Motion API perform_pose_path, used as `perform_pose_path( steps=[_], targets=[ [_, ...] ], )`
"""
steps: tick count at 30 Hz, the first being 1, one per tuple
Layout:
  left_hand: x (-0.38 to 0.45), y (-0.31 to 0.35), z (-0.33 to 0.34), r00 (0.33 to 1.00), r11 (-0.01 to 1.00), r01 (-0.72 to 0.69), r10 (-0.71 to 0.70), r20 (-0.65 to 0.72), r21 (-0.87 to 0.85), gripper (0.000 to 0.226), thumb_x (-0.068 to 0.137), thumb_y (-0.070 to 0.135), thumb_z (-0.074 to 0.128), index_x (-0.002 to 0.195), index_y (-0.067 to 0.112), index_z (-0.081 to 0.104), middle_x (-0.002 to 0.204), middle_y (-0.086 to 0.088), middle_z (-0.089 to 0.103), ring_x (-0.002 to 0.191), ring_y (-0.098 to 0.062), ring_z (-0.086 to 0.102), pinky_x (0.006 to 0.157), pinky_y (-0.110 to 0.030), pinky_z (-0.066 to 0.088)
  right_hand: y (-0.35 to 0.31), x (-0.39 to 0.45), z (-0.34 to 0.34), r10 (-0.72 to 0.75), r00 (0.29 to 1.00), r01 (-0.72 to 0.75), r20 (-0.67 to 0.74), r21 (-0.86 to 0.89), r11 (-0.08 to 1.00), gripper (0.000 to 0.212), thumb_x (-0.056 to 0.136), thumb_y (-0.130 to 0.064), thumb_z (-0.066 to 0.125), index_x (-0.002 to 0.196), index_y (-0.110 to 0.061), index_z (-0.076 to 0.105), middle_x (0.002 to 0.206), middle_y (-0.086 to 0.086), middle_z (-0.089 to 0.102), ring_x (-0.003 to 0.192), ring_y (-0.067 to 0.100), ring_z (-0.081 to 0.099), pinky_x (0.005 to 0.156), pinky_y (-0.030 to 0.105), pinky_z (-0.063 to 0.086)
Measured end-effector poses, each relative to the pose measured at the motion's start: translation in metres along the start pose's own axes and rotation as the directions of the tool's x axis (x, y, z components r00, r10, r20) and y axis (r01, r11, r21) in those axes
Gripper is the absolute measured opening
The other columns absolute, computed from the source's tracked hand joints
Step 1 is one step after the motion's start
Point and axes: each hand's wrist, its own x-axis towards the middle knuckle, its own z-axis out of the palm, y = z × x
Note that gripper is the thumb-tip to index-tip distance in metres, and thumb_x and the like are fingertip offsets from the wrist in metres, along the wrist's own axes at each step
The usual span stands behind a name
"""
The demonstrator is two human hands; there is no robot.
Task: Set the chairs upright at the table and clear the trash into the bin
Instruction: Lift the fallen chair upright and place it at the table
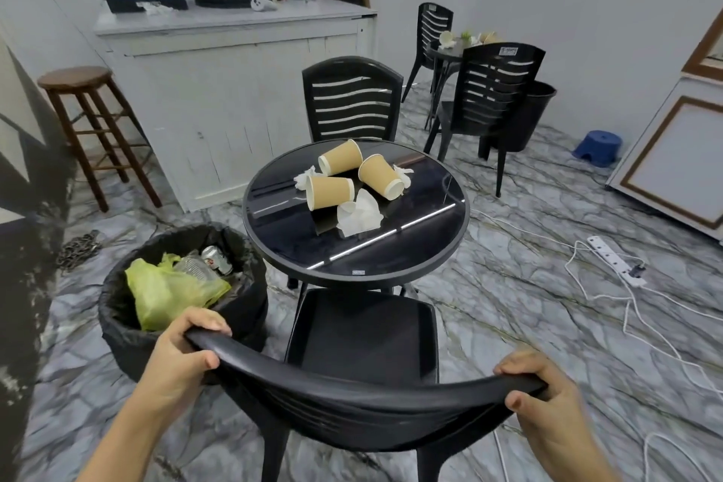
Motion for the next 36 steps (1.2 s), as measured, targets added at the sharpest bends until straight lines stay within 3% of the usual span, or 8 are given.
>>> perform_pose_path(
  steps=[11, 17, 20, 22, 24, 30, 34, 36],
  targets=[
    [-0.033, -0.021, 0.014, 0.997, 0.996, 0.057, -0.061, -0.052, -0.070, 0.058, 0.018, 0.040, 0.095, 0.061, 0.019, 0.062, 0.066, 0.002, 0.063, 0.064, -0.008, 0.062, 0.057, -0.014, 0.049, -0.011, 0.024, -0.016, 0.008, 0.995, -0.005, 0.095, -0.031, 0.999, 0.034, 0.048, 0.013, 0.056, 0.056, -0.018, 0.068, 0.065, -0.004, 0.063, 0.064, 0.010, 0.059, 0.055, 0.017, 0.048],
    [-0.036, -0.029, 0.018, 0.997, 0.998, 0.068, -0.067, 0.025, -0.009, 0.058, 0.019, 0.040, 0.095, 0.062, 0.019, 0.062, 0.070, 0.003, 0.063, 0.067, -0.009, 0.061, 0.057, -0.016, 0.049, 0.006, -0.003, -0.043, 0.005, 0.996, -0.004, 0.086, -0.012, 1.000, 0.042, 0.052, 0.016, 0.045, 0.057, -0.019, 0.067, 0.066, -0.006, 0.063, 0.063, 0.009, 0.060, 0.053, 0.017, 0.048],
    [-0.021, -0.024, 0.004, 0.992, 0.996, 0.087, -0.085, 0.088, -0.015, 0.057, 0.024, 0.035, 0.095, 0.066, 0.016, 0.062, 0.073, 0.001, 0.065, 0.067, -0.011, 0.063, 0.056, -0.019, 0.052, 0.014, -0.010, -0.033, 0.004, 0.995, 0.000, 0.103, -0.041, 0.999, 0.034, 0.045, 0.012, 0.061, 0.056, -0.019, 0.067, 0.065, -0.006, 0.062, 0.061, 0.009, 0.059, 0.051, 0.018, 0.047],
    [-0.014, -0.024, -0.006, 0.989, 0.994, 0.108, -0.106, 0.102, -0.008, 0.058, 0.026, 0.034, 0.095, 0.068, 0.015, 0.061, 0.075, 0.000, 0.065, 0.069, -0.012, 0.064, 0.057, -0.019, 0.052, 0.016, -0.010, -0.026, 0.023, 0.993, -0.015, 0.117, -0.071, 0.997, 0.039, 0.026, -0.012, 0.090, 0.057, -0.019, 0.067, 0.067, -0.006, 0.062, 0.063, 0.009, 0.058, 0.051, 0.020, 0.048],
    [-0.012, -0.025, -0.016, 0.989, 0.992, 0.124, -0.122, 0.078, -0.024, 0.059, 0.025, 0.034, 0.096, 0.068, 0.015, 0.060, 0.075, -0.001, 0.065, 0.072, -0.011, 0.064, 0.059, -0.020, 0.053, 0.019, -0.009, -0.018, 0.052, 0.991, -0.040, 0.121, -0.095, 0.995, 0.048, 0.021, -0.036, 0.093, 0.058, -0.020, 0.068, 0.067, -0.007, 0.062, 0.062, 0.010, 0.057, 0.051, 0.021, 0.047],
    [-0.014, -0.022, -0.026, 0.980, 0.982, 0.182, -0.185, 0.077, 0.048, 0.059, 0.019, 0.043, 0.094, 0.065, 0.021, 0.064, 0.073, 0.005, 0.065, 0.074, -0.008, 0.063, 0.060, -0.017, 0.051, 0.021, -0.007, -0.010, 0.079, 0.987, -0.063, 0.138, -0.116, 0.991, 0.030, 0.037, 0.000, 0.075, 0.056, -0.022, 0.067, 0.067, -0.009, 0.063, 0.065, 0.007, 0.059, 0.055, 0.020, 0.049],
    [-0.018, -0.022, -0.026, 0.984, 0.985, 0.167, -0.170, 0.051, 0.045, 0.060, 0.018, 0.045, 0.094, 0.066, 0.022, 0.066, 0.074, 0.006, 0.066, 0.076, -0.007, 0.065, 0.063, -0.018, 0.052, 0.018, -0.009, -0.008, 0.110, 0.985, -0.087, 0.136, -0.167, 0.982, 0.039, 0.026, -0.017, 0.088, 0.060, -0.021, 0.069, 0.070, -0.007, 0.064, 0.067, 0.009, 0.060, 0.057, 0.020, 0.050],
    [-0.019, -0.023, -0.027, 0.985, 0.986, 0.166, -0.167, 0.038, 0.023, 0.060, 0.018, 0.044, 0.094, 0.065, 0.022, 0.066, 0.073, 0.006, 0.067, 0.078, -0.007, 0.066, 0.065, -0.019, 0.054, 0.018, -0.009, -0.009, 0.109, 0.985, -0.086, 0.133, -0.165, 0.983, 0.029, 0.041, -0.001, 0.076, 0.059, -0.022, 0.069, 0.069, -0.008, 0.065, 0.066, 0.009, 0.060, 0.056, 0.019, 0.050]
  ],
)
